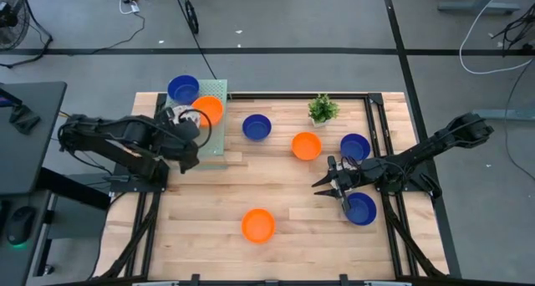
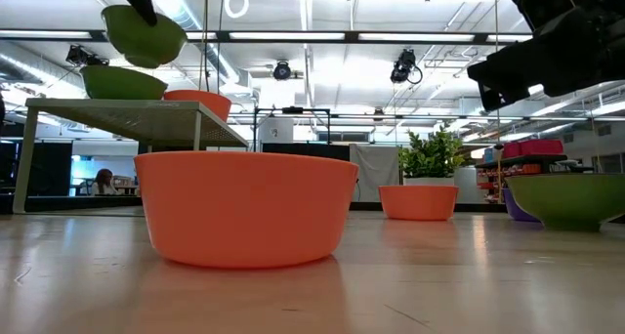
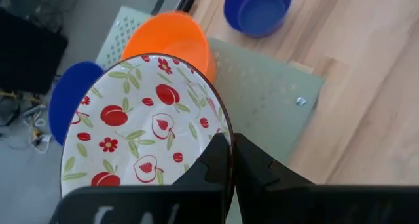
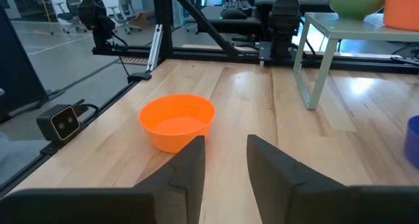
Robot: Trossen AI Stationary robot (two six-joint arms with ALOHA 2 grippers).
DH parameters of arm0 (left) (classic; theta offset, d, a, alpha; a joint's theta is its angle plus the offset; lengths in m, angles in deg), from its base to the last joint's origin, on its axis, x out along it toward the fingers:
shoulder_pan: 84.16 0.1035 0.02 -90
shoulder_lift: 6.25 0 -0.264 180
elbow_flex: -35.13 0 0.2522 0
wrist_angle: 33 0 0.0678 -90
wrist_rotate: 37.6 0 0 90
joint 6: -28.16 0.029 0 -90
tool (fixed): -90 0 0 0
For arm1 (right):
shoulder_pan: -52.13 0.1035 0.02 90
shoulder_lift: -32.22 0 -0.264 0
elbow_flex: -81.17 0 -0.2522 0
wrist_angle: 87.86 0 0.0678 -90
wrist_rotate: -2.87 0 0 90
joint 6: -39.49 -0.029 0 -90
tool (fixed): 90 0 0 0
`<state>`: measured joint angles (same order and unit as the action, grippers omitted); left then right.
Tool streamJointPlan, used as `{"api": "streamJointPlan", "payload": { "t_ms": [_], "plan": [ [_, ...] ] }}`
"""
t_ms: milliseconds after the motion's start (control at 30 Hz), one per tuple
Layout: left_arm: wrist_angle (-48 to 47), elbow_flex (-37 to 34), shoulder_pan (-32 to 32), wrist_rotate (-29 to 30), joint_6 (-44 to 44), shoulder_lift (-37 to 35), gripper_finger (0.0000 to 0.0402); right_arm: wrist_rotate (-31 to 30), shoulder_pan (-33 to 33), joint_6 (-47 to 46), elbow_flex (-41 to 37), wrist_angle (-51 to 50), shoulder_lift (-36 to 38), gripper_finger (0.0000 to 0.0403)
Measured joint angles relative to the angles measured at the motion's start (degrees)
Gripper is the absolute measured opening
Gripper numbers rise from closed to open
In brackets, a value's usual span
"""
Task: Pick & Place Mini bowls
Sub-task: Stack the white bowl on the white bowl on the shelf
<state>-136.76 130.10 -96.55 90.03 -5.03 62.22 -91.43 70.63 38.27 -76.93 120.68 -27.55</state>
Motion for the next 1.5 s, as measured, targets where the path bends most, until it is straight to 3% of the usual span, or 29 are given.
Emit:
{"api": "streamJointPlan", "payload": {
  "t_ms": [400, 1500],
  "plan": [
    [0.0, -9.5, -0.1, 4.3, -8.5, -6.0, 0.0011, -0.9, 0.0, 0.2, 0.0, 0.2, 0.0, 0.0114],
    [3.0, -9.6, -0.1, 5.1, -13.1, -5.5, 0.0014, -0.8, 0.0, 0.4, 0.0, 0.6, 0.0, 0.0114]
  ]
}}
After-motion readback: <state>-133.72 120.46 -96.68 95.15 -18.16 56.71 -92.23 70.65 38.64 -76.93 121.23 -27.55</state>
